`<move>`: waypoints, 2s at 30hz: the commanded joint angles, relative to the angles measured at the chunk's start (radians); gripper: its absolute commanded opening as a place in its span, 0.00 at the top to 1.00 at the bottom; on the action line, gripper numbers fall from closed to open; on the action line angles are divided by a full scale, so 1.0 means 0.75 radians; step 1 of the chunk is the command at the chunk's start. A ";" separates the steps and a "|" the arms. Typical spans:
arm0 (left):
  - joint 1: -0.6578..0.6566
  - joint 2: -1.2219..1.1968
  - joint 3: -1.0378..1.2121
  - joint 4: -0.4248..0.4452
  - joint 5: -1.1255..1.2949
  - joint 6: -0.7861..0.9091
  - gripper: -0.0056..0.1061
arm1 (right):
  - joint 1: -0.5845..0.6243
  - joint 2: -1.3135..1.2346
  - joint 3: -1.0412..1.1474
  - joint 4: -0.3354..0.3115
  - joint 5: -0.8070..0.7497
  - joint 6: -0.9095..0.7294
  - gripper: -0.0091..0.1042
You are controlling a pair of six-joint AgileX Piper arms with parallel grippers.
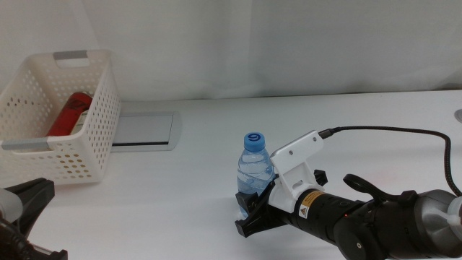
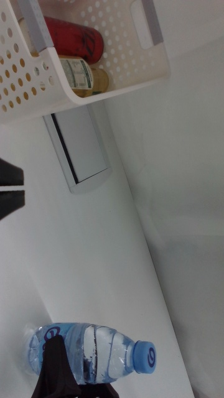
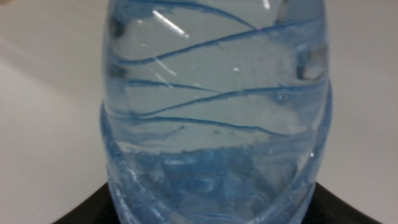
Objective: Use arms to grab the bottles and put them into the dustbin to the left of the table.
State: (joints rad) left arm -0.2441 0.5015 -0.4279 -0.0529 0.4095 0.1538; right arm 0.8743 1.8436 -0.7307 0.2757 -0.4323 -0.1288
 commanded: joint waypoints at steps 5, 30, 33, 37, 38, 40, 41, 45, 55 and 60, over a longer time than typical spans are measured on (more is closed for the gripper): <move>-0.008 0.002 0.004 -0.009 -0.004 -0.006 0.91 | 0.002 -0.013 -0.010 -0.019 -0.008 -0.012 0.18; -0.008 0.002 0.004 -0.009 -0.010 -0.006 0.91 | 0.002 -0.660 -0.010 -0.120 0.944 -0.011 0.15; -0.008 0.002 0.004 -0.009 -0.010 -0.006 0.91 | -0.001 -0.783 -0.010 -0.219 1.071 0.028 0.15; -0.008 0.002 0.004 -0.009 -0.010 -0.006 0.91 | -0.084 -0.923 -0.010 -0.510 1.252 0.255 0.15; -0.008 0.002 0.004 -0.009 -0.010 -0.006 0.91 | -0.127 -0.947 -0.010 -0.574 1.285 0.318 0.15; -0.008 0.002 0.004 -0.009 -0.010 -0.006 0.91 | -0.231 -1.006 -0.010 -0.707 1.359 0.439 0.15; -0.008 0.002 0.004 -0.009 -0.010 -0.006 0.91 | -0.276 -1.030 -0.010 -0.748 1.389 0.467 0.15; -0.008 0.002 0.004 -0.009 -0.010 -0.006 0.91 | -0.487 -1.163 -0.010 -0.798 1.496 0.477 0.15; -0.008 0.002 0.004 -0.009 -0.012 -0.006 0.91 | -0.790 -1.715 -0.005 -0.782 1.642 0.564 0.26; -0.008 0.002 0.004 -0.009 -0.017 -0.006 0.91 | -0.792 -2.038 0.106 -0.727 1.578 0.586 0.28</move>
State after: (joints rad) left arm -0.2441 0.5015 -0.4279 -0.0529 0.4095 0.1538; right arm 0.2886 0.3709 -0.6851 -0.2854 0.7627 0.3053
